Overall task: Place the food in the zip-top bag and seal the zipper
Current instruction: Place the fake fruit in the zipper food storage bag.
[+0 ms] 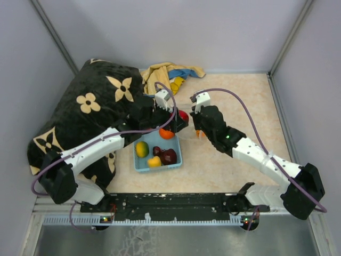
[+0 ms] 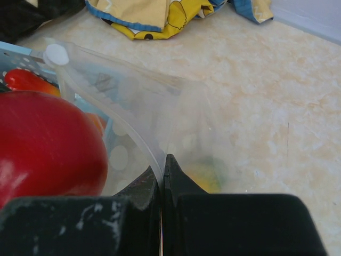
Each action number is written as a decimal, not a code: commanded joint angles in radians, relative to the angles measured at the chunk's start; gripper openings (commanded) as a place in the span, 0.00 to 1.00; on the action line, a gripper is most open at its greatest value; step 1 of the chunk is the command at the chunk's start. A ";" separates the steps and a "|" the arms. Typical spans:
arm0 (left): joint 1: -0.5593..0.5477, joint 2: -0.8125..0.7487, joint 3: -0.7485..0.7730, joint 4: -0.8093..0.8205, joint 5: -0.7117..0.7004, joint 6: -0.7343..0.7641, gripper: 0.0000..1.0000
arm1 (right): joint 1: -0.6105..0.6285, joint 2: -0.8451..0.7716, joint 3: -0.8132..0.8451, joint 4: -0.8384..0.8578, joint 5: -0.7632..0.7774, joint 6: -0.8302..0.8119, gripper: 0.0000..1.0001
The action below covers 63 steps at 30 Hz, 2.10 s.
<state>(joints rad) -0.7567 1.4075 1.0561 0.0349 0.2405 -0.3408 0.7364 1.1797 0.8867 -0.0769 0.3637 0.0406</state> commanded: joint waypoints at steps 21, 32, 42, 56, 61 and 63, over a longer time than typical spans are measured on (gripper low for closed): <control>-0.012 -0.131 0.065 -0.108 0.069 0.155 0.77 | -0.006 -0.001 0.059 0.031 -0.021 0.028 0.00; -0.012 -0.046 0.068 -0.053 0.061 0.170 0.77 | -0.006 -0.012 0.068 0.015 -0.041 0.043 0.00; -0.012 0.005 0.084 -0.099 -0.024 0.182 0.77 | -0.006 -0.025 0.082 0.001 -0.069 0.062 0.00; -0.018 0.050 0.142 -0.149 -0.098 0.085 0.84 | -0.006 -0.032 0.079 0.018 -0.088 0.087 0.01; -0.020 0.056 0.153 -0.163 -0.109 0.058 0.89 | -0.006 -0.028 0.072 0.021 -0.092 0.096 0.01; -0.020 0.055 0.161 -0.178 -0.120 0.054 0.90 | -0.006 -0.025 0.070 0.030 -0.090 0.102 0.01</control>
<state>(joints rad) -0.7692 1.4555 1.1706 -0.1188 0.1501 -0.2592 0.7364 1.1790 0.9127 -0.1032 0.2779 0.1207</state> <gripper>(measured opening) 0.893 0.009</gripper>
